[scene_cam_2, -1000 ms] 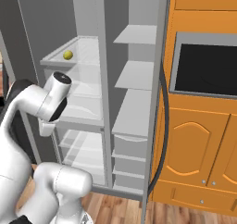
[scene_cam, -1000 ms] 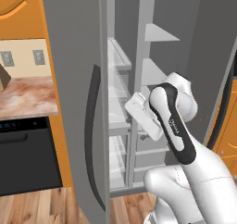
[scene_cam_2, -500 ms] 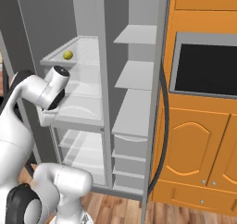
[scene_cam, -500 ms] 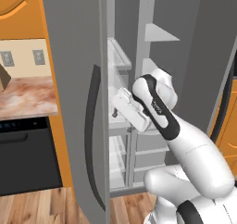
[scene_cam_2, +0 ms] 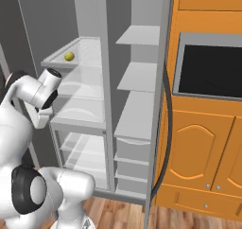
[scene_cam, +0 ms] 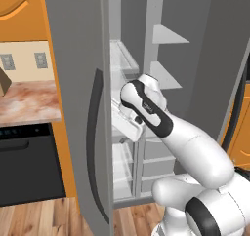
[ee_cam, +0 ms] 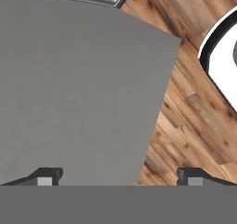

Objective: Retrieve a lemon from the fridge and place it on the cutting board with the fish.

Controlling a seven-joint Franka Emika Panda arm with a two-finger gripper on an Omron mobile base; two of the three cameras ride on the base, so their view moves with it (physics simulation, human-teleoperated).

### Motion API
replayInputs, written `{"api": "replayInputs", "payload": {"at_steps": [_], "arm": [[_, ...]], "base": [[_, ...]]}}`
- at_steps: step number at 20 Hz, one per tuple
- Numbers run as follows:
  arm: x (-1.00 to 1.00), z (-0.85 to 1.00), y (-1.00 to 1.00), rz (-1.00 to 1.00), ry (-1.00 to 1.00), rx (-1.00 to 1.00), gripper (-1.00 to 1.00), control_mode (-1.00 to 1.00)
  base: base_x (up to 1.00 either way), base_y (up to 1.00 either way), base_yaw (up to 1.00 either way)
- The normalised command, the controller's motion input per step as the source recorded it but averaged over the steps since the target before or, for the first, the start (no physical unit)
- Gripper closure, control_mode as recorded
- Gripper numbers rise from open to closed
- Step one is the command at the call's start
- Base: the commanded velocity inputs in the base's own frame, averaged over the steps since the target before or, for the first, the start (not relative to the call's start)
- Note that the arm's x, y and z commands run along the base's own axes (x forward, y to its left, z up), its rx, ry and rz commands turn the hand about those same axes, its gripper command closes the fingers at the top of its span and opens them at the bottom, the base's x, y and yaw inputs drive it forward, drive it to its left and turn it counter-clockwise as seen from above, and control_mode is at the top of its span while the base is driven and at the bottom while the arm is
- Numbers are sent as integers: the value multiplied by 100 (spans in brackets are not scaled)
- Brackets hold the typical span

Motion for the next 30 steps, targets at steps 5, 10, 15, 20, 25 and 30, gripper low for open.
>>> {"api": "replayInputs", "payload": {"at_steps": [5, 10, 15, 20, 25, 30], "arm": [[-14, -13, 38, 0, 0, 0, -100, -100], [-26, -3, 43, 0, 0, 0, -100, -100], [-26, 0, 34, -5, 0, 0, -100, -100], [-6, 0, 19, -7, 0, 0, -100, -100], [0, 0, 11, -6, 1, 0, -100, -100], [0, -14, 44, -1, 11, 5, -100, -100]], "base": [[0, 0, 0], [0, 0, 0], [0, 0, 0], [0, 0, 0], [0, 0, 0], [0, 0, 0]]}}
